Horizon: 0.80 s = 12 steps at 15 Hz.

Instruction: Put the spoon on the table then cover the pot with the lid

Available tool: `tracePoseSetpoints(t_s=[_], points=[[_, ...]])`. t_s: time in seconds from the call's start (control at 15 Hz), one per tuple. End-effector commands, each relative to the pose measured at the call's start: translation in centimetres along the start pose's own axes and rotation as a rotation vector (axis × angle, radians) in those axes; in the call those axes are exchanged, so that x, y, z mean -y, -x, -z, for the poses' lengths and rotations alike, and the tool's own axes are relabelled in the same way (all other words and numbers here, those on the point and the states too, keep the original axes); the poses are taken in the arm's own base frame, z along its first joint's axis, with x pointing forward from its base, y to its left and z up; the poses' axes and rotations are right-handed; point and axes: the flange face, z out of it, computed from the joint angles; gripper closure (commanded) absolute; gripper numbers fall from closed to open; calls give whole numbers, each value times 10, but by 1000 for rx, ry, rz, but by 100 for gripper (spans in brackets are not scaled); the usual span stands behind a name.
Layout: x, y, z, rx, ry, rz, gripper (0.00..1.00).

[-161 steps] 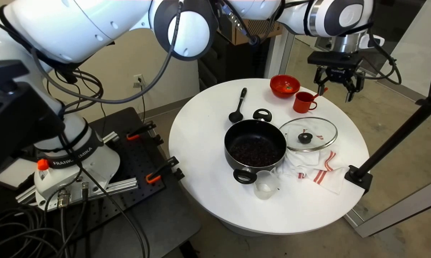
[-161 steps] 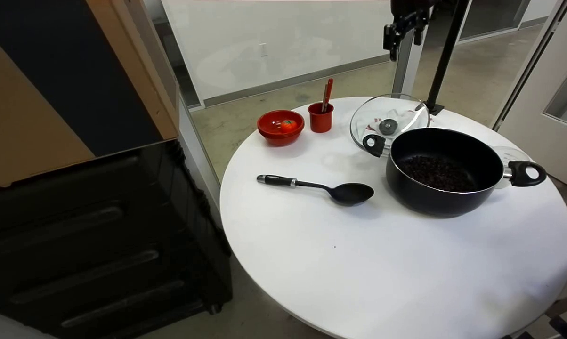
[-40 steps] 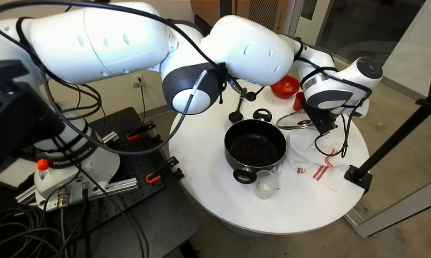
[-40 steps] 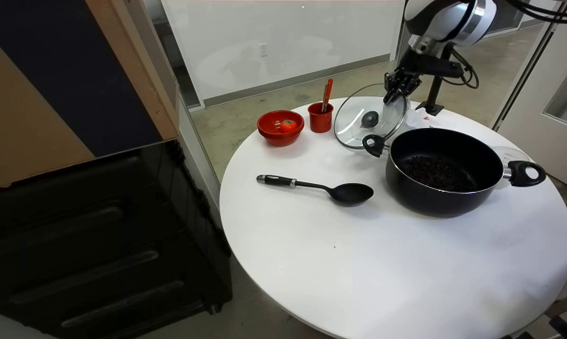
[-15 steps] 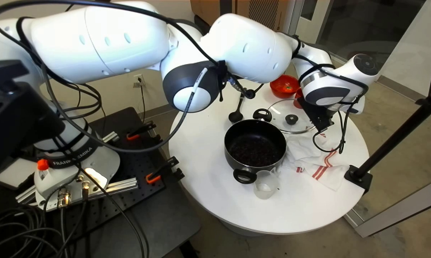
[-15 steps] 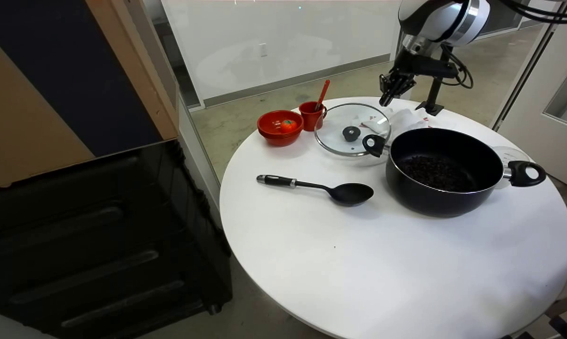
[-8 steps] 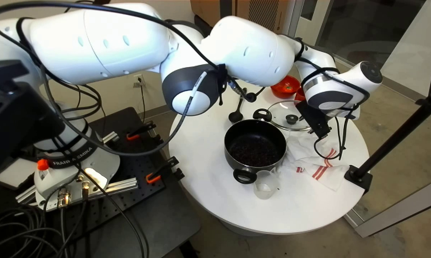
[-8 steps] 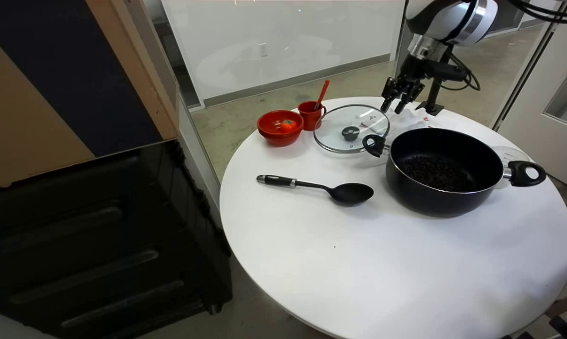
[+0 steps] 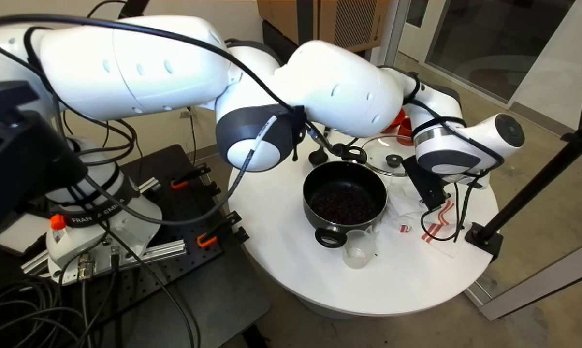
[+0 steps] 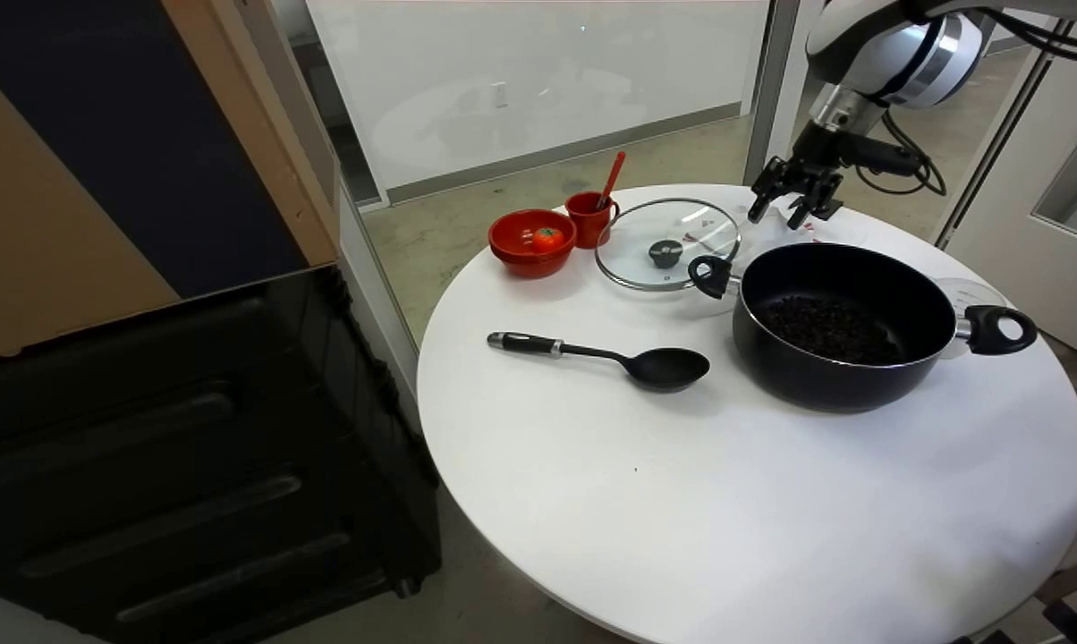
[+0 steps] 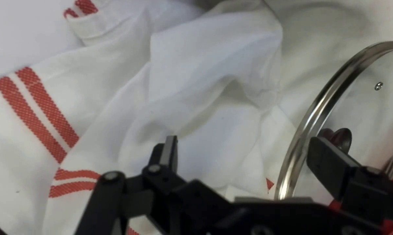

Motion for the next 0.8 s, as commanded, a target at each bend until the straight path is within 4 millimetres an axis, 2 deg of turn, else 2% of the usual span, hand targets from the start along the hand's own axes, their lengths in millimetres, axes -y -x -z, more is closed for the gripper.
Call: tracePoseSetpoints(t_s=[0.0, 0.4, 0.73], points=[[3, -4, 2, -38, -6, -40, 0], [34, -17, 4, -52, -27, -14, 0], [58, -15, -11, -11, -69, 1, 0]])
